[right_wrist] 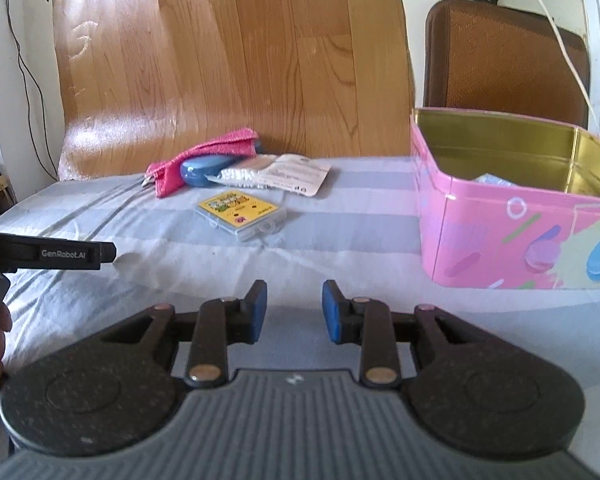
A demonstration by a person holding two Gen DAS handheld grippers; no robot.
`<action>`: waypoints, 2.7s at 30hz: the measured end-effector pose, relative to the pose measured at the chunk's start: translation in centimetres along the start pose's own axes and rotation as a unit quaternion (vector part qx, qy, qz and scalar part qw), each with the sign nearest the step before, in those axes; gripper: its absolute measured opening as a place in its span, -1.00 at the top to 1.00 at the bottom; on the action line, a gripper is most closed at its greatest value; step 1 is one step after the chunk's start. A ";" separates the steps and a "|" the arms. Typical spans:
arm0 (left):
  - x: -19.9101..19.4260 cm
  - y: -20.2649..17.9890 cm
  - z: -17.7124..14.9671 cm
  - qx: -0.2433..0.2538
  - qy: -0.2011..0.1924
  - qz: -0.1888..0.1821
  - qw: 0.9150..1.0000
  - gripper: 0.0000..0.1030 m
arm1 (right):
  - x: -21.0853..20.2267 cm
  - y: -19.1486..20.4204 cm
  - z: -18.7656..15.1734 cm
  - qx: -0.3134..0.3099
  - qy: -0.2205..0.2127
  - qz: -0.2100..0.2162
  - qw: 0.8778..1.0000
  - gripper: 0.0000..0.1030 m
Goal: Organize soft objects
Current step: 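Move the right gripper over the bed to the yellow card pack, then close the right gripper around the yellow card pack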
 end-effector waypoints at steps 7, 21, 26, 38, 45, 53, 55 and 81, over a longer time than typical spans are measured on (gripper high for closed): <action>0.4 0.6 0.0 -0.019 0.013 -0.014 1.000 -0.50 | 0.7 0.2 -0.1 -0.009 0.027 0.001 1.000 0.19; 0.4 0.6 0.0 -0.024 0.017 -0.015 0.999 -0.66 | 0.7 0.4 -0.2 -0.019 0.029 0.001 0.999 0.09; 0.5 0.7 0.0 -0.026 0.018 -0.016 0.999 -0.71 | 0.6 0.3 -0.2 -0.010 0.028 0.006 1.000 0.04; 0.6 1.0 0.0 -0.040 0.017 -0.009 0.999 -0.71 | 1.4 1.5 0.1 -0.045 0.039 0.018 0.998 -0.17; 0.5 1.4 0.1 -0.053 0.015 -0.007 0.998 -0.71 | 3.9 1.8 1.3 -0.041 0.053 0.029 0.997 -0.25; 0.5 1.7 0.1 -0.062 0.014 -0.009 0.998 -0.74 | 7.0 3.1 2.6 -0.069 0.066 0.035 0.995 -0.49; 0.6 1.7 0.1 -0.062 0.013 -0.010 0.998 -0.75 | 7.9 3.3 2.9 -0.072 0.067 0.037 0.994 -0.55; 0.5 1.9 0.3 -0.072 0.008 -0.018 0.997 -0.76 | 10.1 6.0 3.8 -0.141 0.053 0.064 0.987 -0.31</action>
Point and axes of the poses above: each gripper's, at about its wrist camera, not at the fingertips, and x roughly the way its jaws point, y to its left, z to its top, the point moved 1 cm from there along x, roughly the way its jaws point, and after that the axes turned 4 degrees about -y, right-handed, at the moved point
